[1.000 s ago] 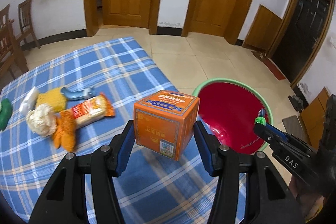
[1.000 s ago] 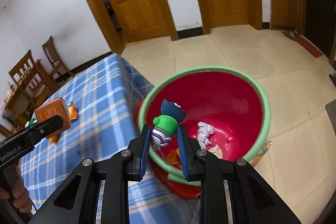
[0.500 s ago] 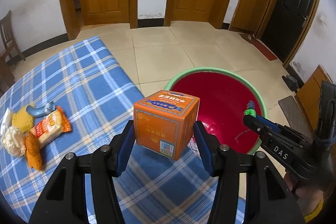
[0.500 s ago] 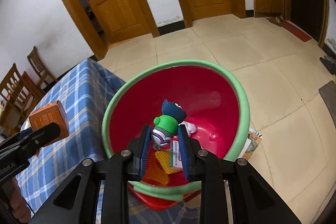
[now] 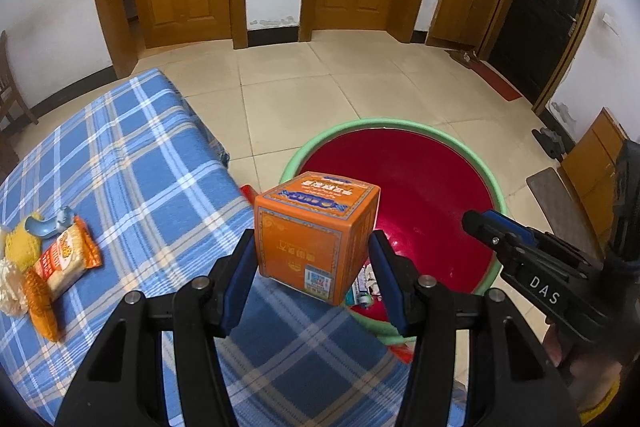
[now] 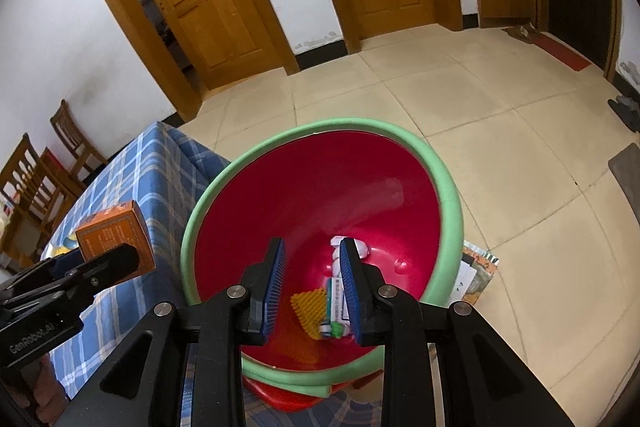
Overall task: Collect trash
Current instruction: 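Open the right gripper to drop the toy while the left gripper releases the orange box, then move both open grippers back over the table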
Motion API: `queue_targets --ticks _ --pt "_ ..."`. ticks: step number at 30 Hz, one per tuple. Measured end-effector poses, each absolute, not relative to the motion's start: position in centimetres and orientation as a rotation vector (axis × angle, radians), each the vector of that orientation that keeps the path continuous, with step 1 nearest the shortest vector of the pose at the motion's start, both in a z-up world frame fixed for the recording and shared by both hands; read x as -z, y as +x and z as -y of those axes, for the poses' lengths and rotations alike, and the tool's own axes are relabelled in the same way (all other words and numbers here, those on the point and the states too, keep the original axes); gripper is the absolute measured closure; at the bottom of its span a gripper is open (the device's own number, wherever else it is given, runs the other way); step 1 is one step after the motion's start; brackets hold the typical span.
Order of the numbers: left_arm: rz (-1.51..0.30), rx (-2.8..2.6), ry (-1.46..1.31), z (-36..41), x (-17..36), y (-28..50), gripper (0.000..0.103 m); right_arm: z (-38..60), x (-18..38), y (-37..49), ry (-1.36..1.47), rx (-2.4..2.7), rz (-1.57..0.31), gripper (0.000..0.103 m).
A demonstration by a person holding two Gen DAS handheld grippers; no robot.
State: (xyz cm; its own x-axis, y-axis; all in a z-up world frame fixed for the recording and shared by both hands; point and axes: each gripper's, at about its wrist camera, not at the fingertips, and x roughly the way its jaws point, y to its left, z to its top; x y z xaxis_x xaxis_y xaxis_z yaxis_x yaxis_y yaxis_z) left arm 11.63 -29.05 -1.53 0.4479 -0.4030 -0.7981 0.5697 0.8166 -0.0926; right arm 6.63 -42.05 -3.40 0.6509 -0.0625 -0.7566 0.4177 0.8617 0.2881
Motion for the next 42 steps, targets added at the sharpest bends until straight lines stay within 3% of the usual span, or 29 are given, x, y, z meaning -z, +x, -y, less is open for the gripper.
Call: queue_targets --ticks 11,15,24,28,42 --pt "-0.920 0.667 0.229 31.5 1.6 11.0 0.046 44.0 3.2 4.9 0.495 0.344 -0.810 0.074" --pt "-0.917 0.666 0.238 31.7 1.4 10.8 0.039 44.4 3.0 4.4 0.499 0.355 -0.804 0.074" --pt "-0.926 0.638 0.190 29.9 1.0 10.8 0.038 43.7 2.2 4.2 0.492 0.352 -0.788 0.073" --pt "-0.926 0.607 0.155 28.0 0.7 10.9 0.038 42.8 1.6 4.2 0.482 0.332 -0.782 0.065" --pt "-0.901 0.452 0.033 19.6 -0.4 12.0 0.038 38.1 -0.1 6.1 0.421 0.233 -0.781 0.057"
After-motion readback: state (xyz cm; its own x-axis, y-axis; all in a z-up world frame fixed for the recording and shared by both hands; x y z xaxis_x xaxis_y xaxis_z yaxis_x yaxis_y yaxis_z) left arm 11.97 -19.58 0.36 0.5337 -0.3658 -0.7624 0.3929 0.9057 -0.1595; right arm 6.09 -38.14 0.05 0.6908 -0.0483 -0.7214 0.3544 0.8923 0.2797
